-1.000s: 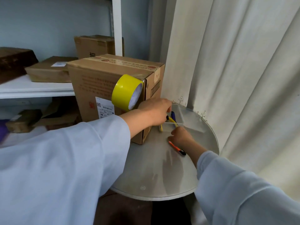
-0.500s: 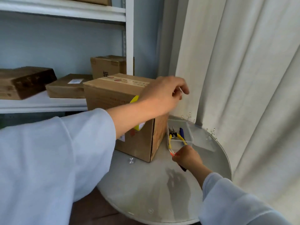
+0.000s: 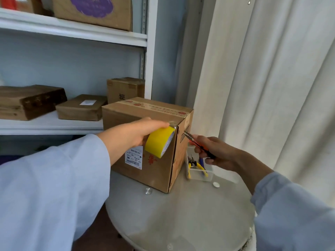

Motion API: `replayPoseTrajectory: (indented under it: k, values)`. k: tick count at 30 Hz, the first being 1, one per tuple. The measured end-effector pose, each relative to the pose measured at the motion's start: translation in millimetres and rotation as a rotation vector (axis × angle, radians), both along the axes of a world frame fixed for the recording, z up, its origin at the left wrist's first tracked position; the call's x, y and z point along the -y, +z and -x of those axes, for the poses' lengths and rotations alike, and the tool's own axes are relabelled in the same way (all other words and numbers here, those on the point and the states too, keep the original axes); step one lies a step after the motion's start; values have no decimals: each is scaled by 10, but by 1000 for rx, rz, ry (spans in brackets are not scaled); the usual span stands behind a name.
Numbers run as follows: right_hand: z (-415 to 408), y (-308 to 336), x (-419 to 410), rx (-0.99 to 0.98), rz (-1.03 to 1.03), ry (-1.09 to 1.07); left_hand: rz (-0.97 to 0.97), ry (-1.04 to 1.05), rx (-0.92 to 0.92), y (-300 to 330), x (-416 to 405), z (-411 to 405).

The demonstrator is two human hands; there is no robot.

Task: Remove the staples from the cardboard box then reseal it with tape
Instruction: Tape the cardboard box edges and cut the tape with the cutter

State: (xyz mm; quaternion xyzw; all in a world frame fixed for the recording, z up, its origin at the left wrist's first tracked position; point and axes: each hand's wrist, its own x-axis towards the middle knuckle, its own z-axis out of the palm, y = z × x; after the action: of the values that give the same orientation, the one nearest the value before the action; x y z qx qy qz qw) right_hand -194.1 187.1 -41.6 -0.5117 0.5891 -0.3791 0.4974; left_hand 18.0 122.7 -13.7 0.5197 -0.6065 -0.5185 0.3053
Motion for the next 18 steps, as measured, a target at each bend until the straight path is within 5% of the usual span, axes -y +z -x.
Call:
replayPoseTrajectory:
  k: [5, 18]
  values:
    - [-5, 119, 95, -78, -13, 66, -121, -94, -101, 39, -30, 9]
    - [-7, 336, 360, -210, -113, 155, -189, -248, 98, 244, 68, -100]
